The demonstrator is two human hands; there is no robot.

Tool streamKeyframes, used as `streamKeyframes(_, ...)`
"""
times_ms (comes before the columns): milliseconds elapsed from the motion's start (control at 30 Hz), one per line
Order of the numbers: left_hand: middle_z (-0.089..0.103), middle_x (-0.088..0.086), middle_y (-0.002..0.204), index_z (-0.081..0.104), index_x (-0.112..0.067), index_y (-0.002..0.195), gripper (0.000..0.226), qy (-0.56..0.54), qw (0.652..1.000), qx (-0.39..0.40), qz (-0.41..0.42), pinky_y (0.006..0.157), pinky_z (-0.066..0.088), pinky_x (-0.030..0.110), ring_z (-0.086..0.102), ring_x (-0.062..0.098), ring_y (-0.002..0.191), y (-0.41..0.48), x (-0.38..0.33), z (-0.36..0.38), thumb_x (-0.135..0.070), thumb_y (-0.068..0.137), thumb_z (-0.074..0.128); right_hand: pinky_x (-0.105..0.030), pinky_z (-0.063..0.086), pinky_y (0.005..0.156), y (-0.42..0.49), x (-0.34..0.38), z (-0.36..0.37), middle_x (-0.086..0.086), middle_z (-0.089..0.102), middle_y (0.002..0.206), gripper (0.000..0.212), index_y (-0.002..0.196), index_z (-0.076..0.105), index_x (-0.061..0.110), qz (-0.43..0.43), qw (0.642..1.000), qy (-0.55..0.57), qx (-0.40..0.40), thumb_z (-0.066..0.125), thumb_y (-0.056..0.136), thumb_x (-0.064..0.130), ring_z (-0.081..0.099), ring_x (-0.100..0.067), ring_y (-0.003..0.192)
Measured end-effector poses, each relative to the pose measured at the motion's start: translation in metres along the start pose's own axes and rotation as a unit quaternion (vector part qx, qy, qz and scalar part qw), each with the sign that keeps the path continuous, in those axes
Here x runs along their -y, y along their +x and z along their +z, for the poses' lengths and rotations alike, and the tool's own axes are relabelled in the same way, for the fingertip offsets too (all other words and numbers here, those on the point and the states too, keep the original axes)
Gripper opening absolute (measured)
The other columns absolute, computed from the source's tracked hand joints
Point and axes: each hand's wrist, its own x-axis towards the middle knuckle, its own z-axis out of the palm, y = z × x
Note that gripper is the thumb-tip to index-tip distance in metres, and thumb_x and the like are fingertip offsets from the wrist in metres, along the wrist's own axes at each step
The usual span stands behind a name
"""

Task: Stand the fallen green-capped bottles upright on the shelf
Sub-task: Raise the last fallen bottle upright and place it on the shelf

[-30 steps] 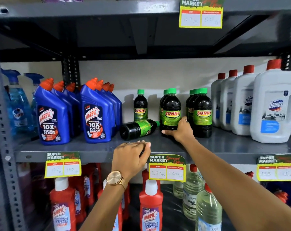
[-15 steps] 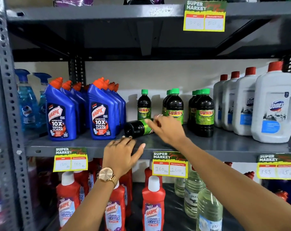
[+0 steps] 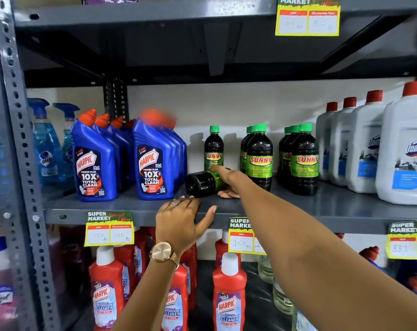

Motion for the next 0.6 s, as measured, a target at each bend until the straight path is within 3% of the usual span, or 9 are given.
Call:
streamKeyframes(67,0.073,-0.001,0.068,0.073,-0.016,0.074,0.054,0.006,1.000,-0.001,0.005,0.057,0.050,0.029,0.069,0.019,0.064,0.000,0.000,0.000,-0.056,0.089,0.041,-0.021,0.053,0.054,0.003,-0.003,0.003,-0.007,0.075,0.061,0.080,0.084,0.054,0.007,-0.001,0.999,0.045,-0.007,0.053,0.056,0.082,0.069,-0.016,0.050)
streamKeyframes(133,0.074,0.000,0.069,0.074,-0.015,0.075,0.052,0.010,1.000,0.000,0.006,0.058,0.051,0.029,0.070,0.019,0.067,0.000,0.001,-0.001,-0.055,0.087,0.042,-0.028,0.062,0.069,0.004,-0.007,0.004,-0.012,0.075,0.058,0.068,0.079,0.052,0.008,-0.011,0.993,0.113,-0.022,0.063,0.058,0.072,0.074,-0.022,0.056)
streamKeyframes(233,0.076,0.001,0.074,0.075,-0.015,0.078,0.052,0.013,1.000,0.007,0.002,0.062,0.053,0.029,0.072,0.019,0.073,0.000,-0.001,-0.002,-0.055,0.086,0.043,-0.039,0.063,0.080,0.002,-0.017,0.003,-0.011,0.070,0.048,0.058,0.074,0.047,0.010,-0.056,0.981,0.179,-0.053,0.070,0.063,0.062,0.076,-0.029,0.061)
streamKeyframes(300,0.076,0.000,0.075,0.075,-0.016,0.077,0.051,0.014,1.000,0.010,-0.001,0.063,0.053,0.029,0.072,0.019,0.074,0.000,-0.002,-0.002,-0.055,0.086,0.043,-0.041,0.063,0.078,-0.002,-0.022,0.002,-0.011,0.074,0.056,0.063,0.081,0.052,0.005,-0.080,0.972,0.202,-0.085,0.071,0.063,0.062,0.076,-0.030,0.064)
streamKeyframes(367,0.076,-0.001,0.075,0.075,-0.016,0.076,0.051,0.013,1.000,0.011,-0.004,0.062,0.053,0.029,0.072,0.019,0.073,0.001,-0.002,-0.002,-0.055,0.086,0.044,-0.044,0.063,0.069,-0.009,-0.021,0.001,-0.014,0.072,0.088,0.074,0.101,0.055,-0.001,-0.109,0.958,0.239,-0.112,0.075,0.064,0.060,0.074,-0.032,0.072)
streamKeyframes(433,0.076,0.000,0.075,0.075,-0.015,0.076,0.051,0.011,1.000,0.015,-0.003,0.062,0.053,0.029,0.072,0.019,0.074,0.002,-0.003,-0.004,-0.055,0.085,0.044,-0.042,0.062,0.054,-0.018,-0.017,0.000,-0.015,0.063,0.095,0.061,0.089,0.054,0.001,-0.142,0.943,0.276,-0.122,0.079,0.068,0.053,0.071,-0.031,0.065)
streamKeyframes(533,0.078,0.000,0.080,0.076,-0.015,0.079,0.051,0.011,1.000,0.027,-0.003,0.065,0.054,0.030,0.073,0.019,0.078,0.001,-0.003,-0.005,-0.055,0.085,0.045,-0.042,0.061,0.058,-0.026,-0.013,0.001,-0.006,0.056,0.069,0.051,0.058,0.044,0.017,-0.219,0.936,0.209,-0.179,0.078,0.071,0.053,0.065,-0.029,0.063)
streamKeyframes(600,0.078,0.000,0.084,0.077,-0.016,0.081,0.052,0.009,0.999,0.039,-0.003,0.067,0.055,0.030,0.073,0.019,0.081,0.001,-0.003,-0.006,-0.055,0.085,0.044,-0.039,0.055,0.068,-0.028,-0.012,0.002,-0.007,0.061,0.073,0.050,0.065,0.053,0.015,-0.267,0.932,0.079,-0.234,0.072,0.072,0.060,0.062,-0.029,0.075)
